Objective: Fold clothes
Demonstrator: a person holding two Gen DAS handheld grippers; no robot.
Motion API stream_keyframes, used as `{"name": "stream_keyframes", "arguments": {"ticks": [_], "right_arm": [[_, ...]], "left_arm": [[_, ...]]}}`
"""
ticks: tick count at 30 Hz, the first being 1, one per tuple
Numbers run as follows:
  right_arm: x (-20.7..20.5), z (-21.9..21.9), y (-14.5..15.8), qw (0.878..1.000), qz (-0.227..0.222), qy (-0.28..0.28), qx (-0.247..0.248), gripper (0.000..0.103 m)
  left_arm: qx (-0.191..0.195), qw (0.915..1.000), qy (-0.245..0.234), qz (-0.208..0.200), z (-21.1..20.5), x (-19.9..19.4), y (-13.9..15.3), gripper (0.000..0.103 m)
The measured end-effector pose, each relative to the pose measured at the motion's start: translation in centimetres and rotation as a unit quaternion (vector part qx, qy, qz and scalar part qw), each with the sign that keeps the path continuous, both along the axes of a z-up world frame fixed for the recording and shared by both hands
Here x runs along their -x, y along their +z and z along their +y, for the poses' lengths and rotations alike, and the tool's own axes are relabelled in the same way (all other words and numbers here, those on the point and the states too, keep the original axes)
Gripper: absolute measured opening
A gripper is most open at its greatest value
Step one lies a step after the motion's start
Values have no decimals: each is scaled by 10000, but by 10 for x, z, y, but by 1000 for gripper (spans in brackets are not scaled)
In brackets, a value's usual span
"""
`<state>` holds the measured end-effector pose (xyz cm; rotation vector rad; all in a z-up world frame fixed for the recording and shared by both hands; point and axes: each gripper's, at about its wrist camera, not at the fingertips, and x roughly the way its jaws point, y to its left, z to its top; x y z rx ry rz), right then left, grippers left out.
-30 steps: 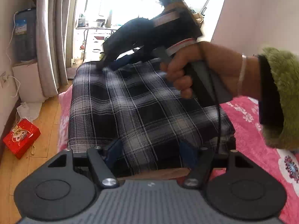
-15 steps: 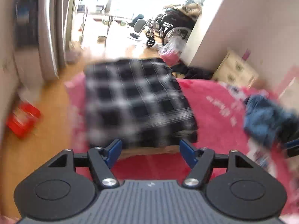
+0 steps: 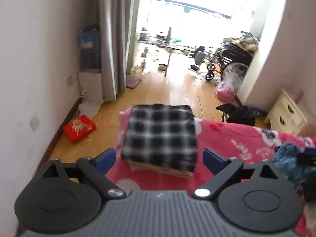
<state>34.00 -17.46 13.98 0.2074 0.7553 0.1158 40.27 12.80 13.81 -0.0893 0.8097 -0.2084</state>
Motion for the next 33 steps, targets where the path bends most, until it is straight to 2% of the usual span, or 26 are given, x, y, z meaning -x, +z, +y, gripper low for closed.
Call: {"name": "stream_keyframes", "arguments": {"ticks": [3, 6, 9, 12, 15, 19, 24, 33], "right_arm": [[24, -26, -3, 9984, -62, 307, -465, 96], [50, -47, -4, 9942, -127, 669, -833, 97], [79, -48, 1, 9933, -175, 1024, -505, 99], [108, -48, 3, 9933, -258, 1106, -192, 102], [124, -42, -2, 9959, -221, 872, -86, 102], [136, -21, -13, 9975, -300, 640, 7, 102], [172, 8, -9, 9991, -353, 205, 102, 102], [228, 48, -1, 9988, -324, -225, 296, 102]], "left_arm": [[106, 9997, 221, 16, -23, 48, 6, 96], [49, 9984, 514, -226, -41, 107, 12, 97], [201, 9961, 763, -395, -53, 151, 22, 102], [313, 9938, 974, -429, -61, 175, 30, 103], [161, 9922, 1157, -436, -66, 195, 35, 103], [-142, 9893, 1236, -759, -69, 225, 39, 103], [-443, 9866, 1456, -590, -67, 253, 40, 103], [-1084, 9837, 1353, -486, -55, 286, 31, 103]]}}
